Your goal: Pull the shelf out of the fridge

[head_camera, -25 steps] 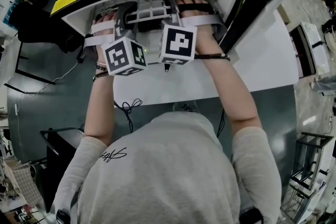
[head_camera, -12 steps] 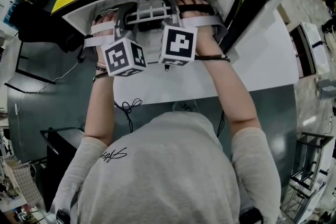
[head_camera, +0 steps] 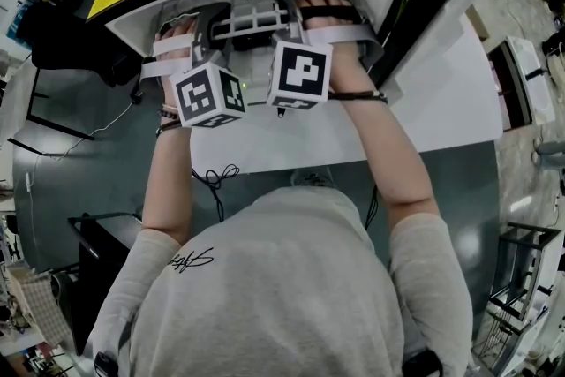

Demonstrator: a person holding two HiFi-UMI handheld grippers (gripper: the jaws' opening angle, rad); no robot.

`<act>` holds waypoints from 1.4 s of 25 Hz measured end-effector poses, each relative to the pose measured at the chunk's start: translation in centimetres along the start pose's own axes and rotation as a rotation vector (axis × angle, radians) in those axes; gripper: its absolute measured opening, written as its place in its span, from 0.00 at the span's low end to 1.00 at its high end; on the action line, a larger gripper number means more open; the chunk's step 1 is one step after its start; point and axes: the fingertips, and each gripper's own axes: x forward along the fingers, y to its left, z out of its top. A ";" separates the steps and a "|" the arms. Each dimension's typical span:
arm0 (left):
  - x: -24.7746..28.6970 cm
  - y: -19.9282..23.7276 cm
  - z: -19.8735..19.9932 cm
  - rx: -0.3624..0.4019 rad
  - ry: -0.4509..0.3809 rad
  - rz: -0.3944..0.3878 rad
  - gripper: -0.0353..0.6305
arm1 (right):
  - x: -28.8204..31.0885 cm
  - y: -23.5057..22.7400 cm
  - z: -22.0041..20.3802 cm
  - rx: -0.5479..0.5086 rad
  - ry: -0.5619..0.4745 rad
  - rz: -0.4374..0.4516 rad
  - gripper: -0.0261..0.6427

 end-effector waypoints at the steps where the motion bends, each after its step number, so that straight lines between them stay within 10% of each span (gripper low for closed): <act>1: 0.0 0.0 0.0 0.000 0.000 0.000 0.12 | 0.0 -0.1 0.0 -0.003 0.002 -0.004 0.11; 35: -1.4 -0.4 0.4 0.002 -0.003 0.000 0.12 | -1.4 0.0 0.0 -0.020 0.022 -0.021 0.11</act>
